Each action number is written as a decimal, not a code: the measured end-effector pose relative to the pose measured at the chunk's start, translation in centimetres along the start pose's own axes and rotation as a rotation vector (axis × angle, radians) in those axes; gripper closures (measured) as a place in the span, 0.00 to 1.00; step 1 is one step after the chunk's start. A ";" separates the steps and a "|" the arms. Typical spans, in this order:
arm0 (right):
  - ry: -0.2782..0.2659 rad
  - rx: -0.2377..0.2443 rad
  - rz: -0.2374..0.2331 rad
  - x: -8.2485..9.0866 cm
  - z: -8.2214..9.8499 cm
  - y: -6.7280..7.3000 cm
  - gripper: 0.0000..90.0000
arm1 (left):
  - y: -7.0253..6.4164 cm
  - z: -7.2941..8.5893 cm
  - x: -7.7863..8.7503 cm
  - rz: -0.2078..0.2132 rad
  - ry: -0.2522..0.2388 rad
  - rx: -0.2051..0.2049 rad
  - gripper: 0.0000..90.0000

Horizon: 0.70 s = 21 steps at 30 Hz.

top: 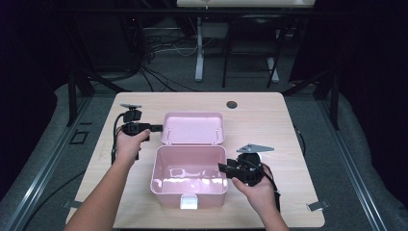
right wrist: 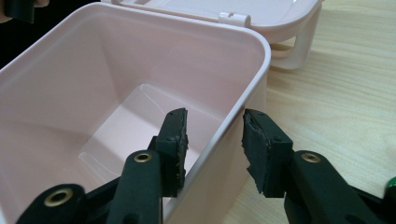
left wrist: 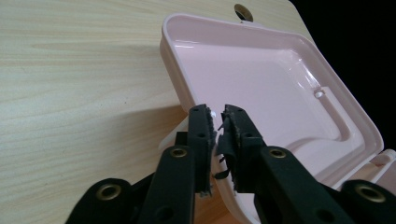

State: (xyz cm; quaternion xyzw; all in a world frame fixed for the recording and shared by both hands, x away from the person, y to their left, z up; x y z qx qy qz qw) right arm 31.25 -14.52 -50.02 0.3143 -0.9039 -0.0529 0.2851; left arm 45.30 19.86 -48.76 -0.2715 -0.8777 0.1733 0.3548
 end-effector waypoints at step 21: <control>-0.047 -0.011 -0.007 1.4 -0.9 -0.2 0.64 | -1.0 1.5 3.8 0.005 -0.057 -0.094 0.73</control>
Point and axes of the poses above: each handheld gripper's, and its own axes: x roughly backward along the jaws, z roughly out of its underside, y roughly to its left, the point moved 2 cm from there along -x, roughly forward along the jaws, and after that the axes turned 8 degrees about -y, right-handed, at the moved point
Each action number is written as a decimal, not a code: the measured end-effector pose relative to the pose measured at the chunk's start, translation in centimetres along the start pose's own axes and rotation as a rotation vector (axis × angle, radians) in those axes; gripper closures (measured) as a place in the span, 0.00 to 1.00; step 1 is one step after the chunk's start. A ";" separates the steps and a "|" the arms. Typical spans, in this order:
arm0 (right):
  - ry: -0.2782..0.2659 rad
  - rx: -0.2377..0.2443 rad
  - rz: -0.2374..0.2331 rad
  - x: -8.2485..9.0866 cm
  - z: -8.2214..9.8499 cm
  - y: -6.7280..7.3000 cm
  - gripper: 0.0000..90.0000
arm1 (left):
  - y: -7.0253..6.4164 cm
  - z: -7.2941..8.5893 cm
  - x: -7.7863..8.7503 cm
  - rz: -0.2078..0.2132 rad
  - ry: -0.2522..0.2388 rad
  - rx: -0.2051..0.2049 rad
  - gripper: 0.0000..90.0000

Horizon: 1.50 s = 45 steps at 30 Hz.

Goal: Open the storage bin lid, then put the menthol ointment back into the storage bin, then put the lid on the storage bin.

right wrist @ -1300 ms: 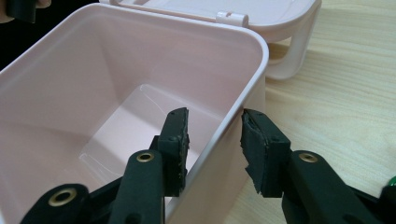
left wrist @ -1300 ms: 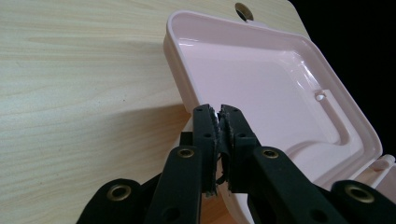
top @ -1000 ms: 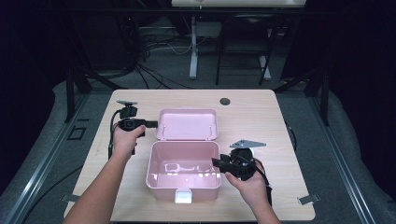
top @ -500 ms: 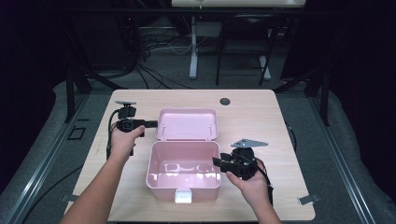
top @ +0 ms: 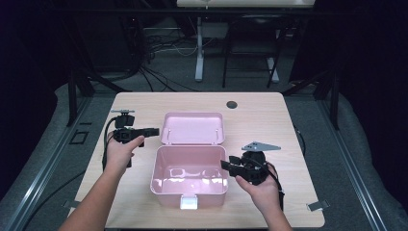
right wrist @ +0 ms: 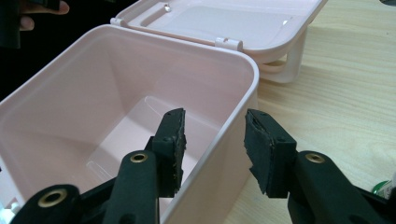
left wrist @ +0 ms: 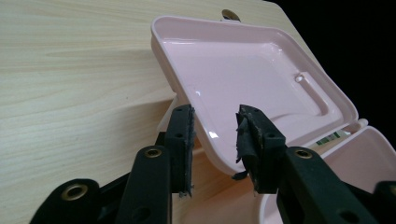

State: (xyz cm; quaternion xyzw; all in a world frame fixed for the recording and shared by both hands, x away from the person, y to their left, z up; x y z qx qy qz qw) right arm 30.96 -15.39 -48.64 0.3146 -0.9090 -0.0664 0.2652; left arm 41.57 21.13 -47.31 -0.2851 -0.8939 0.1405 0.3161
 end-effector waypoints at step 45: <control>0.013 0.062 0.085 1.7 -2.8 -4.3 0.55 | 0.1 5.6 5.7 -0.029 -0.055 -0.113 0.59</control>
Point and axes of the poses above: each handheld gripper's, and its own axes: x roughly backward along the jaws, z roughly out of its underside, y roughly to its left, the point moved 2 cm from there along -x, roughly forward along the jaws, and after that the axes turned 8 degrees about -y, right-handed, at the moved point
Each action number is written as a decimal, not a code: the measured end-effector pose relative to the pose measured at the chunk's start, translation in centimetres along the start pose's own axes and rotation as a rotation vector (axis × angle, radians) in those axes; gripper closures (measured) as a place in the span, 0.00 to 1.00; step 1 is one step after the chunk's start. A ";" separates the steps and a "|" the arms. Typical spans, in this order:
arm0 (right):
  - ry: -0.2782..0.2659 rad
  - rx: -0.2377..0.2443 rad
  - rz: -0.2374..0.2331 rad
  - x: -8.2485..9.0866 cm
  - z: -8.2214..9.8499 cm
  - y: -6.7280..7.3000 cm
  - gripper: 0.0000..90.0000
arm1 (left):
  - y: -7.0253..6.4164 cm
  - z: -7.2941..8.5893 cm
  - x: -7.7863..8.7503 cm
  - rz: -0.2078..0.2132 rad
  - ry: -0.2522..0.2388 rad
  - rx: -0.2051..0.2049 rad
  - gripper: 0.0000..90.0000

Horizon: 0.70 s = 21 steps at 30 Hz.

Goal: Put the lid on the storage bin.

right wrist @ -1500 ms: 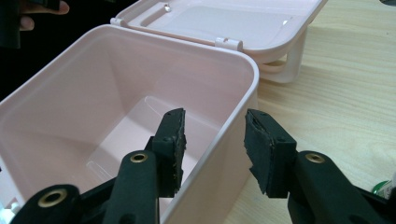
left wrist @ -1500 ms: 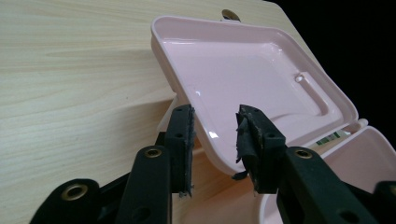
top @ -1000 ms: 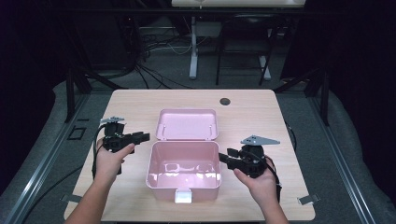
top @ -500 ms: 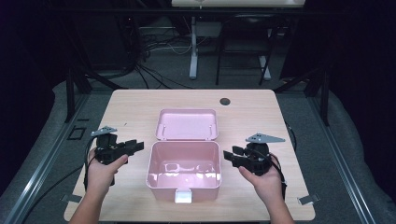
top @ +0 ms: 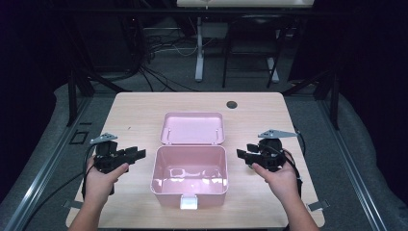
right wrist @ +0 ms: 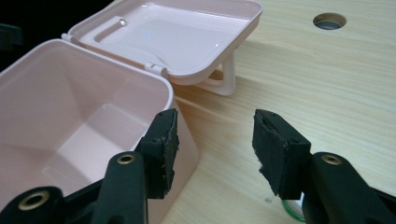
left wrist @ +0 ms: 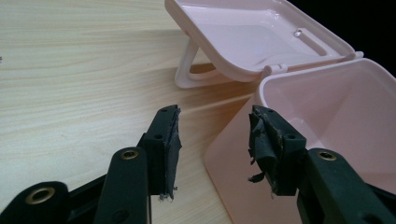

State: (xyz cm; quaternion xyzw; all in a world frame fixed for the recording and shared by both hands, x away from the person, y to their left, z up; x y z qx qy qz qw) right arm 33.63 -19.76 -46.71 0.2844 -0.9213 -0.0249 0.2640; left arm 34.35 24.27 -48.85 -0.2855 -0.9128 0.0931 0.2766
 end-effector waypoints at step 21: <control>0.262 0.091 0.117 -2.5 -1.7 -3.1 0.46 | -0.5 0.3 0.2 -0.004 0.035 -0.046 0.54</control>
Point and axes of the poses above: each handheld gripper's, and its own axes: x roughly backward along the jaws, z roughly out of its underside, y roughly to its left, the point moved 2 cm from there along -x, roughly forward along the jaws, and after that the axes turned 8 degrees about -y, right-handed, at the moved point
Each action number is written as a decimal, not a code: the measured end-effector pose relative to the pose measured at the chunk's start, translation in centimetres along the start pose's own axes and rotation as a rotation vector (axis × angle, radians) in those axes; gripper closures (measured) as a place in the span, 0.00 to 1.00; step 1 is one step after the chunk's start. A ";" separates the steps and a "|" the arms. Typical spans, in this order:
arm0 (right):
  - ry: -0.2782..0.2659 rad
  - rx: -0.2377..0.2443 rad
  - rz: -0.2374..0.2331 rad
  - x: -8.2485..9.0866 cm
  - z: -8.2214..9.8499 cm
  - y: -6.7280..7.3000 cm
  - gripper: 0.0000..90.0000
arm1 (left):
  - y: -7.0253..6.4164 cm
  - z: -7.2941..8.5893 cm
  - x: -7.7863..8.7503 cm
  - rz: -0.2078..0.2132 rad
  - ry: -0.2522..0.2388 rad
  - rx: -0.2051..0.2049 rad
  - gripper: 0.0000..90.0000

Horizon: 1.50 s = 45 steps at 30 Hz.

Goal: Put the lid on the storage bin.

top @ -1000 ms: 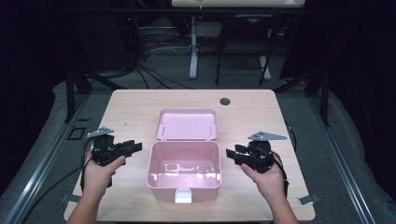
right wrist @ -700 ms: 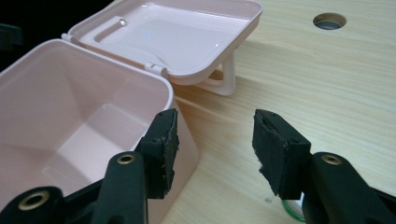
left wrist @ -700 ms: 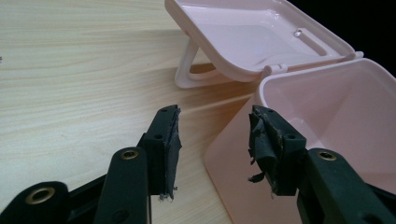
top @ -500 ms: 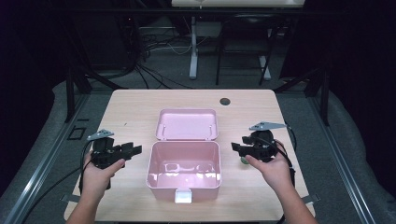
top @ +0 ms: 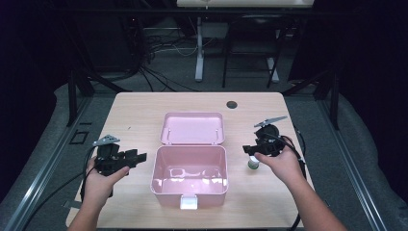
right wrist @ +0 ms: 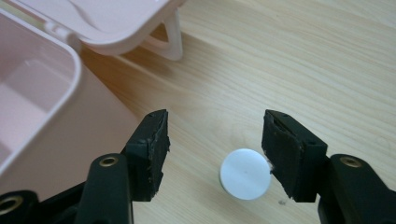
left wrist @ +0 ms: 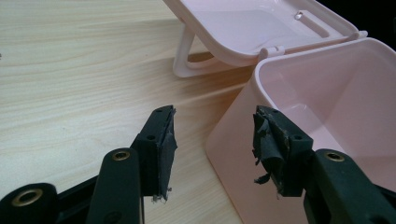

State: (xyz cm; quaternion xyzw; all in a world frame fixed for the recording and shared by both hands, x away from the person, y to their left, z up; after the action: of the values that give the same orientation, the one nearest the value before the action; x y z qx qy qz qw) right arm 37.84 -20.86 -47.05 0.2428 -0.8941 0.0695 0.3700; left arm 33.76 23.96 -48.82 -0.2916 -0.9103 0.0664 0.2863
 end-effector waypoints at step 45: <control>0.429 0.064 0.082 -4.0 -0.5 -1.7 0.49 | 0.6 0.0 0.6 -0.025 0.024 0.005 0.54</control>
State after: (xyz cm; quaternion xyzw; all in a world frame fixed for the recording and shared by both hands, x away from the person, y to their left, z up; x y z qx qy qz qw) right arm 41.42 -20.65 -49.53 0.1978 -0.8013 0.1629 0.5406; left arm 33.63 24.77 -48.72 -0.2804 -0.9102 0.0619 0.2986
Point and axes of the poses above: each handheld gripper's, and its own axes: x roughly backward along the jaws, z roughly out of its underside, y roughly to its left, the point moved 2 cm from there along -x, roughly forward along the jaws, and after that the axes turned 8 degrees about -y, right-handed, at the moved point
